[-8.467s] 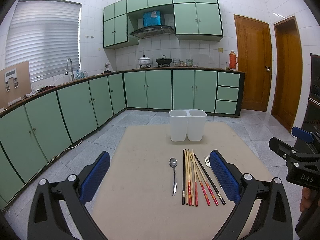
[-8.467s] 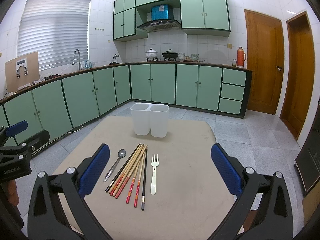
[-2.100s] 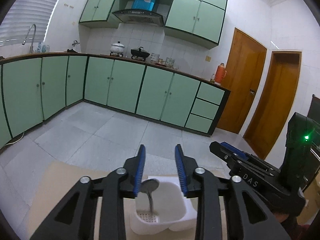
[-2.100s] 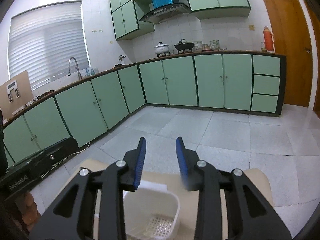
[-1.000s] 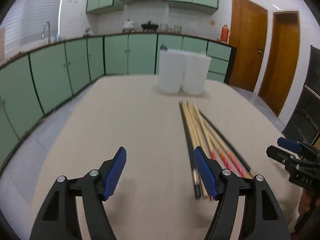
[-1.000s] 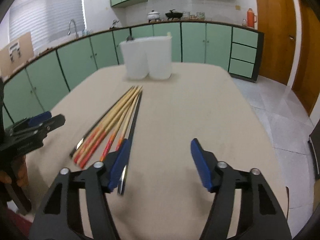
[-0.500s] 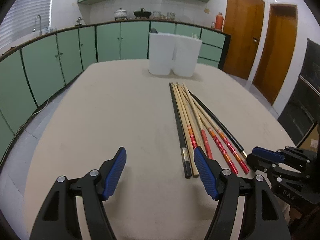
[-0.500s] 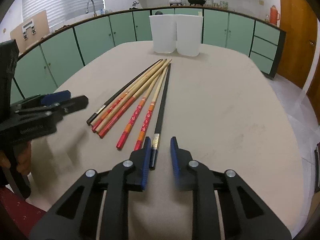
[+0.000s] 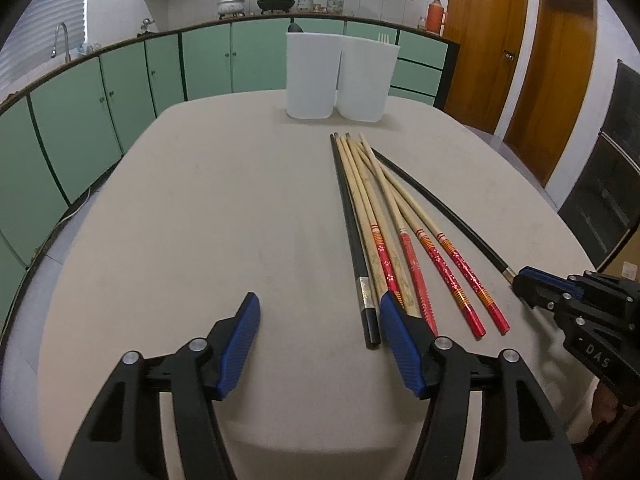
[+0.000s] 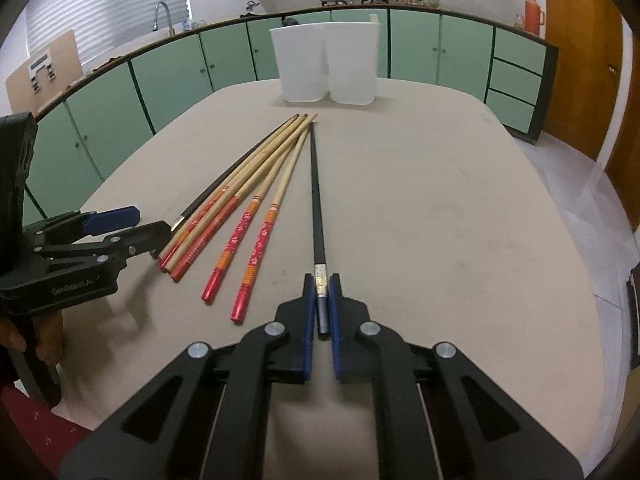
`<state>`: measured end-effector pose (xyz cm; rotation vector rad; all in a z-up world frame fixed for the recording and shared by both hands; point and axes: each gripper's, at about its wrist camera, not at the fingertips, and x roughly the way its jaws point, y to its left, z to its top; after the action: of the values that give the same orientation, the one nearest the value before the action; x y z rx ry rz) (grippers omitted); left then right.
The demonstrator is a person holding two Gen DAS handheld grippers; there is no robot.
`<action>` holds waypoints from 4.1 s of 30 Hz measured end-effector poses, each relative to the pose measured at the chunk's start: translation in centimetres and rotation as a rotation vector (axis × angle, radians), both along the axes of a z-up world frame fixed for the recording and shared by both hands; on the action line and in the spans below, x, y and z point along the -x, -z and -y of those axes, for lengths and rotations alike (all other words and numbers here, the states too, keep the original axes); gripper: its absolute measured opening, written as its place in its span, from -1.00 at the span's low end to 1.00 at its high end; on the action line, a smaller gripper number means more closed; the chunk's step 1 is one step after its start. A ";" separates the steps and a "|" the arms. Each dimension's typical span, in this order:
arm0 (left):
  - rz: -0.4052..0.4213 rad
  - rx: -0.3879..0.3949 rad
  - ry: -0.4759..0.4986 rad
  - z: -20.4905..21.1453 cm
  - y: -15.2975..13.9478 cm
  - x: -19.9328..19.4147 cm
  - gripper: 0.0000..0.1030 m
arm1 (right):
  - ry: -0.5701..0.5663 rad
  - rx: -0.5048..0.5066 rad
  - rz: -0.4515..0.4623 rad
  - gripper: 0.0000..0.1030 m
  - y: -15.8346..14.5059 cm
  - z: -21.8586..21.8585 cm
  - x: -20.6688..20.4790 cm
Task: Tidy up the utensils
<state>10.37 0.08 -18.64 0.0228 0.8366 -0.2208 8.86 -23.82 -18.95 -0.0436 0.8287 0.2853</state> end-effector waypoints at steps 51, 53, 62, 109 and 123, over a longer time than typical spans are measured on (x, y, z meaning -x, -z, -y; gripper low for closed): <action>-0.008 0.100 -0.099 -1.9 -0.4 0.5 -0.55 | 0.079 -0.079 -0.009 -0.54 0.3 2.8 0.1; -0.005 0.092 -0.091 -1.6 -0.3 0.6 -0.48 | 0.076 -0.076 -0.005 -0.54 0.3 2.6 -0.1; -0.006 0.091 -0.089 -1.1 -0.2 -0.1 -0.44 | 0.078 -0.073 -0.005 -0.58 0.4 2.7 0.1; 0.337 0.123 0.006 -0.3 -19.0 -4.3 -0.88 | -0.012 -0.062 0.330 -0.89 -17.8 5.1 -6.3; 0.401 0.159 0.063 0.3 -23.5 -7.5 -0.88 | -0.094 -0.129 0.320 -0.89 -24.1 5.0 -12.1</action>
<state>17.87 -0.18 4.89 -0.0544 0.4175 -0.3295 20.99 -28.78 5.20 -0.0067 0.4903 0.4087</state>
